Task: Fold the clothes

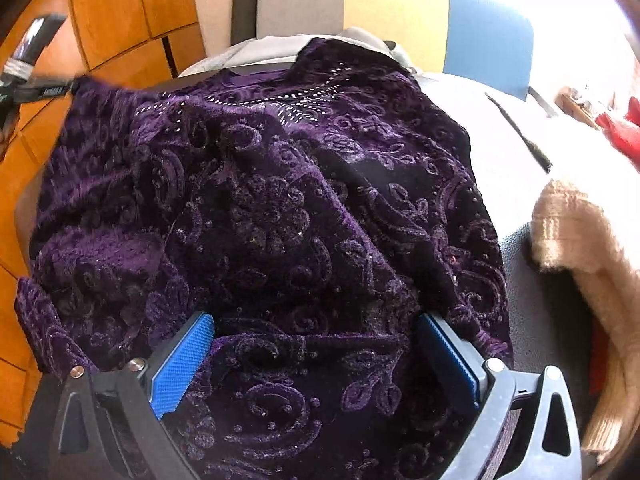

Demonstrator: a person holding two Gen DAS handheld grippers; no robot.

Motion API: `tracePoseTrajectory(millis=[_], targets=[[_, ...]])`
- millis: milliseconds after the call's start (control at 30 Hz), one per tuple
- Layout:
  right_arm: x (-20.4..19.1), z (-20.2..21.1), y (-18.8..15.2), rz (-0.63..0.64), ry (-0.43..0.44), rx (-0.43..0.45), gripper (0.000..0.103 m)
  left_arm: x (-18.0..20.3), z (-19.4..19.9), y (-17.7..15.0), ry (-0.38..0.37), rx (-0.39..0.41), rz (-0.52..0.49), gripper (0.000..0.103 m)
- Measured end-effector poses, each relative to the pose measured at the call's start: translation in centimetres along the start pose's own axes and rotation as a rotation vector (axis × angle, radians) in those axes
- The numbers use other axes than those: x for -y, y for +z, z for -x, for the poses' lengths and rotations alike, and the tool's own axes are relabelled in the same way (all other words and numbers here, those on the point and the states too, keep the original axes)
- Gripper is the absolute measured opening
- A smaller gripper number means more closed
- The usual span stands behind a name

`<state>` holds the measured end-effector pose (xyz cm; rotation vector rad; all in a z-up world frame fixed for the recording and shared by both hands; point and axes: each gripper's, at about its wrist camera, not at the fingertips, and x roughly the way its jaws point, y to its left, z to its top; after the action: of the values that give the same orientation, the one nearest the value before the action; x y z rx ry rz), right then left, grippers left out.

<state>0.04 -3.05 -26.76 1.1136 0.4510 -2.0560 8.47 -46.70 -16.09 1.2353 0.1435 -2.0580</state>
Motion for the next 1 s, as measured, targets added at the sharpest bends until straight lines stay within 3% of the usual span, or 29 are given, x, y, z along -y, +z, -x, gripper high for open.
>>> tracePoseTrajectory(millis=[100, 233, 300, 367, 500, 600, 733, 800, 900, 1000], targets=[[0.3, 0.1, -0.1, -0.001, 0.000, 0.013, 0.103, -3.8, -0.9, -3.8, -0.112, -0.058, 0.195, 0.010], [0.6, 0.1, -0.3, -0.002, 0.001, 0.031, 0.103, -6.6, -0.2, -10.7, -0.248, -0.068, 0.404, 0.011], [0.8, 0.2, -0.4, -0.003, 0.001, 0.040, 0.103, -7.3, 0.6, -14.4, -0.312, -0.048, 0.493, 0.018], [0.9, 0.2, -0.5, -0.002, 0.002, 0.048, 0.103, -7.1, 1.0, -16.7, -0.329, -0.063, 0.531, 0.023], [1.0, 0.1, -0.7, 0.002, 0.010, 0.051, 0.103, -6.4, 2.0, -19.9, -0.397, -0.063, 0.646, 0.023], [1.5, 0.1, -0.8, 0.000, 0.013, 0.046, 0.103, -6.4, 2.5, -20.3, -0.399, -0.049, 0.722, 0.023], [1.5, 0.7, -1.1, 0.030, 0.038, 0.007, 0.103, -12.1, 3.8, -22.2, -0.401, 0.058, 0.999, 0.022], [2.1, 1.1, -1.5, 0.040, 0.060, -0.007, 0.103, -14.5, 4.9, -22.5, -0.369, 0.107, 1.026, 0.022], [3.1, 1.8, -1.9, 0.030, 0.071, -0.006, 0.103, -14.7, 4.6, -22.6, -0.336, 0.019, 0.914, 0.022], [3.5, 2.4, -1.3, 0.007, 0.067, -0.029, 0.099, -12.3, 3.5, -23.6, -0.425, -0.020, 0.859, 0.024]])
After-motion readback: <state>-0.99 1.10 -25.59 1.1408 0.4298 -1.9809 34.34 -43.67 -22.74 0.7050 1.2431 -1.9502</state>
